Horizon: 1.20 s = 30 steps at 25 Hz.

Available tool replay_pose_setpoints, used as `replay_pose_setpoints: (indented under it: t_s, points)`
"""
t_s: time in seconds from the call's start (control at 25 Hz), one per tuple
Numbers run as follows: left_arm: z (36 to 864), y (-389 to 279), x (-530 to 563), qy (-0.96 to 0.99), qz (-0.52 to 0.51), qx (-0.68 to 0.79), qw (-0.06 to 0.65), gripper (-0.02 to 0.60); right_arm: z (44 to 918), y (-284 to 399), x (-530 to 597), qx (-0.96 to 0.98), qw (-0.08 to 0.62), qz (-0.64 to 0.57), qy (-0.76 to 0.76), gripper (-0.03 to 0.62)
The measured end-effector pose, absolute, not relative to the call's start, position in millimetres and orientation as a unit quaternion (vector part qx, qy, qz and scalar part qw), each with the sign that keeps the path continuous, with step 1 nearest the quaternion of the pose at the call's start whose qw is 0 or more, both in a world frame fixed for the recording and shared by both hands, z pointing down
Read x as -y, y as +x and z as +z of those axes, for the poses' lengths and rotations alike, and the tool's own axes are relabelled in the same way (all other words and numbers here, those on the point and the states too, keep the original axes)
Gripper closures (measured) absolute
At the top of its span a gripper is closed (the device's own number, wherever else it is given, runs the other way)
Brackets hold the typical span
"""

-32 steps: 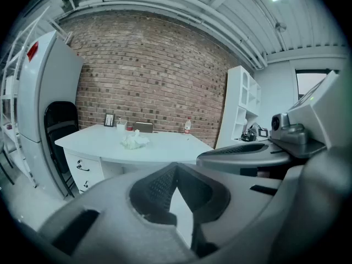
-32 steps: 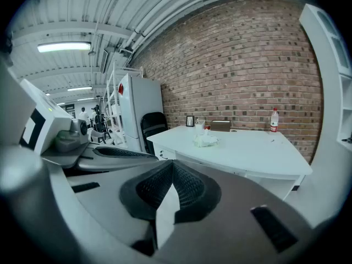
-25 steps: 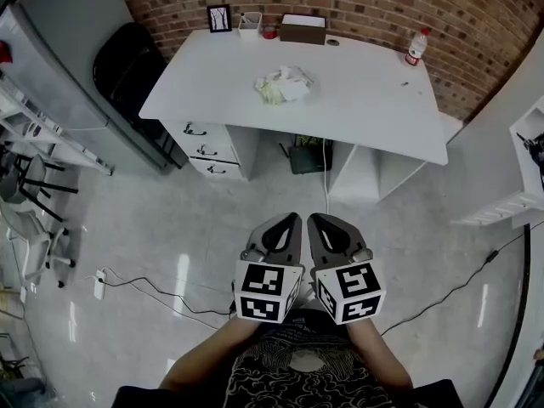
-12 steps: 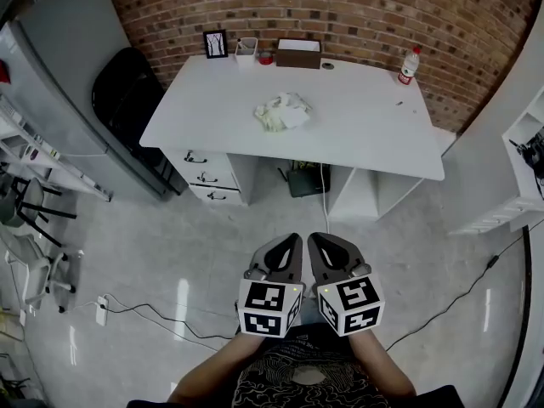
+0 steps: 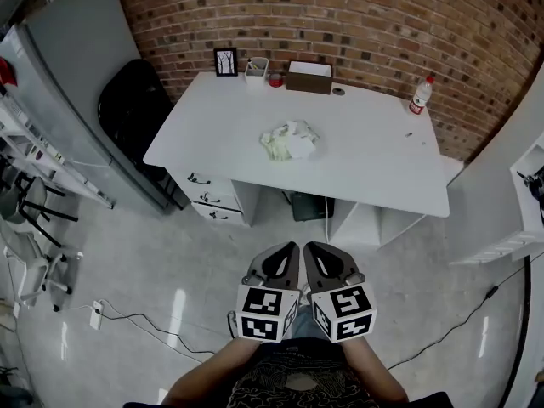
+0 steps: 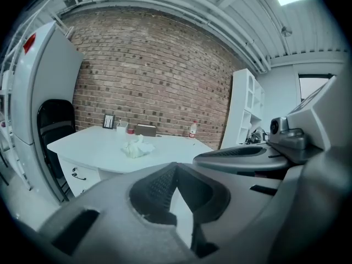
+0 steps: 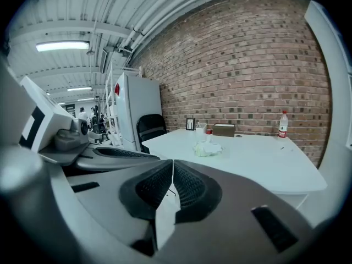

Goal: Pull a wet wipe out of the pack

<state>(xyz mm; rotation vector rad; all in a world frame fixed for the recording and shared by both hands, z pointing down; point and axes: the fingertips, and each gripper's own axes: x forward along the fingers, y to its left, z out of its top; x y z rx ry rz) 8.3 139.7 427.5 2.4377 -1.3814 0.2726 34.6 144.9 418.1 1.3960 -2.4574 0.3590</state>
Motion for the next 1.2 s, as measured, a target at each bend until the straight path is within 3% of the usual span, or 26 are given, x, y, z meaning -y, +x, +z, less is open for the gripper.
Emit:
replay_pose_setpoints:
  t_s: [1.2]
  points:
    - [417.6, 71.5, 42.4, 0.811, 0.111, 0.545, 0.18, 0.571, 403.8, 98.4, 43.2, 0.894, 0.137, 0.114, 0.412, 0.574]
